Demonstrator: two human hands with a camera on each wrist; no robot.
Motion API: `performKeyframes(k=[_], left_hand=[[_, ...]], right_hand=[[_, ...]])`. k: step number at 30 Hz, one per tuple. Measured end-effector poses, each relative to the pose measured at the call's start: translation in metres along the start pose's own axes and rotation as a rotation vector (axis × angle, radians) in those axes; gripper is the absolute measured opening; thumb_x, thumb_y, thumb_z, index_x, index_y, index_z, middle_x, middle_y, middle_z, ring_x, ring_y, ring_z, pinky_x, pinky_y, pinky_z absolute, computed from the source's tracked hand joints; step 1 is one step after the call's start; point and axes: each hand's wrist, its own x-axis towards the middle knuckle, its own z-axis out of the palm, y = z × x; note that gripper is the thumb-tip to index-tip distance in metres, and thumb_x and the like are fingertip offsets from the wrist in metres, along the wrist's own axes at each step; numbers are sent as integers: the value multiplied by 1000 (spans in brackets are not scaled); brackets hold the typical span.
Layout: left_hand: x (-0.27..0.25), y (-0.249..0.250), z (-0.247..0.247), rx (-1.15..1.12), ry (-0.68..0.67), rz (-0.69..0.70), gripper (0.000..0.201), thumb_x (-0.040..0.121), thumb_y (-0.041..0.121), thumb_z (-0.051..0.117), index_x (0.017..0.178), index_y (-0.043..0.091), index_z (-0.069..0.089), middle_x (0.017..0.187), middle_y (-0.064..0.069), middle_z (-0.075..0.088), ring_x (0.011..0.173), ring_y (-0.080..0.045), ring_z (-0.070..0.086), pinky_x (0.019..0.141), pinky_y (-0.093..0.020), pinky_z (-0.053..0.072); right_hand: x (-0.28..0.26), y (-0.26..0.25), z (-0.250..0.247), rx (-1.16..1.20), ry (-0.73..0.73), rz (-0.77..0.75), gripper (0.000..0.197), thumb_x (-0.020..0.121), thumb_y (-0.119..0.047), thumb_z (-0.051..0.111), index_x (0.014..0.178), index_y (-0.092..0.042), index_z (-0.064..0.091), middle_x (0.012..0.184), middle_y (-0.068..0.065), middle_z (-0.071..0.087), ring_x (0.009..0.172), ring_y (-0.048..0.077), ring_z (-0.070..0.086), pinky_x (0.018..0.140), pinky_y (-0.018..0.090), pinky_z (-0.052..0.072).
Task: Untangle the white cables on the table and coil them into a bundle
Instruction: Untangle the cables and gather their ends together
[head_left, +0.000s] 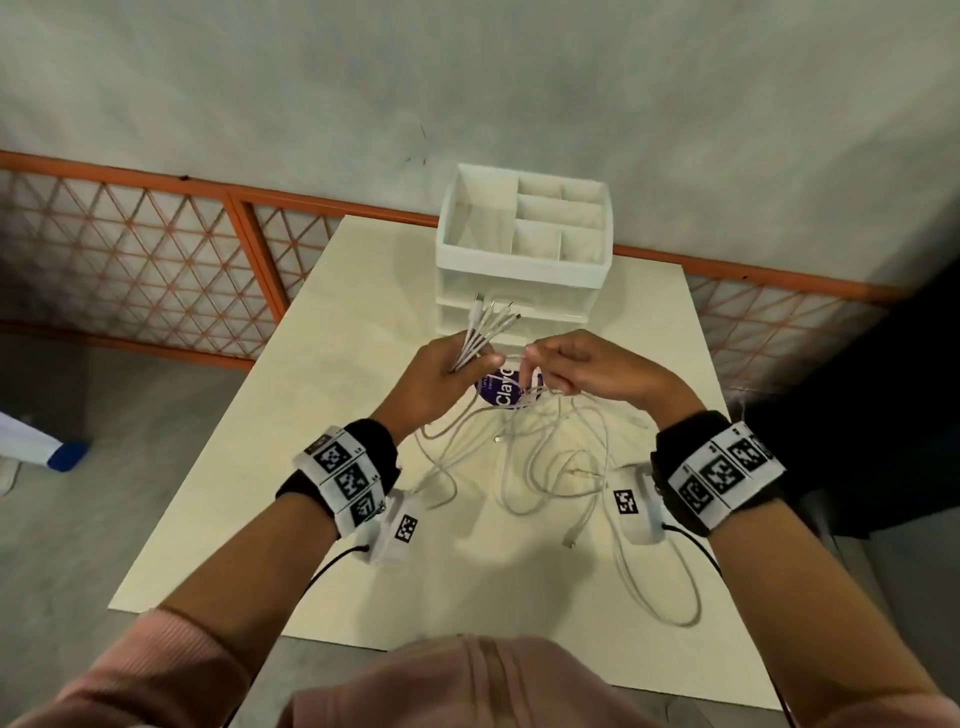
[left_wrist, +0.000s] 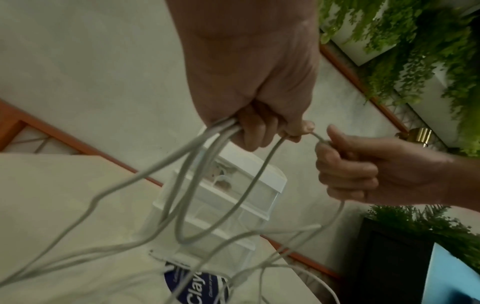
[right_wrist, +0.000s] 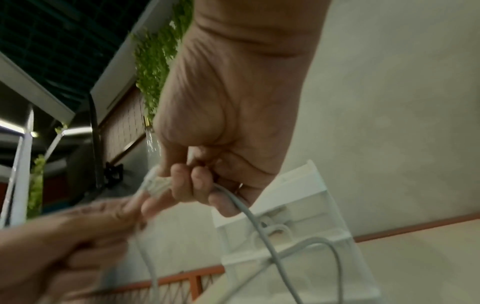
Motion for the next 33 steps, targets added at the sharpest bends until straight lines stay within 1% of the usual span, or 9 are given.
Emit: performKeyframes(k=[5,9,11,13,16,20,25,31,33], left_hand=[[7,3,-24,152,306,89,24,94,23,54,74,14,44,58,7,40,53,-7,35,54,-13,32],[11,0,-41,111,576,54,23,96,24,50,87,3,54,60,11,43,54,-2,43,51,-9,33],[13,-3,-50,77,634,47,24,96,25,50,79,9,48,57,12,38,49,4,42,49,-10,31],[13,-8,-54,98,626,17,30,95,27,51,71,13,41,55,10,35,47,0,38,48,-11,29],[7,-16,-52,144,569,-22,27,93,29,56,78,7,52,55,7,42,50,-5,40,49,-11,31],[0,-21,-49,112,498,-84,21,86,29,66,80,11,59,48,3,34,39,-6,36,43,-12,29],[-6,-21,-51,73,406,-84,16,80,25,72,80,11,65,48,1,24,40,-11,25,43,-14,21],[-11,-29,-55,188,391,-142,14,82,22,71,74,16,61,45,2,31,39,-10,35,46,-11,29],[-11,-35,-56,223,423,-173,14,83,22,70,75,15,61,46,2,38,45,-11,43,55,-20,36]], right_hand=[[-12,48,-9,-36,27,119,34,96,-31,48,72,-11,60,50,-12,54,52,4,47,59,13,38],[-19,101,-14,-238,40,276,27,99,-30,44,83,-17,62,97,2,69,91,16,59,78,19,40],[-22,114,-14,-275,68,313,27,100,-25,41,82,-21,61,101,3,67,97,19,59,82,25,40],[-21,111,-17,-192,164,273,30,100,-15,38,77,-20,57,89,3,67,82,8,63,72,17,44],[-17,93,-27,-81,395,196,29,100,-12,36,77,-16,53,74,-1,64,50,-4,58,50,13,42],[-9,72,-41,21,579,84,21,99,-10,38,84,-10,53,72,5,61,50,2,61,49,15,48],[9,56,-21,88,559,11,19,99,-13,42,84,-9,54,76,6,59,58,2,65,64,22,54],[14,6,-23,72,805,-161,26,103,-21,31,83,-17,48,70,0,53,45,5,53,50,16,45],[12,-14,-32,52,869,-240,28,103,-23,29,80,-27,45,70,-2,52,45,7,52,49,18,44]])
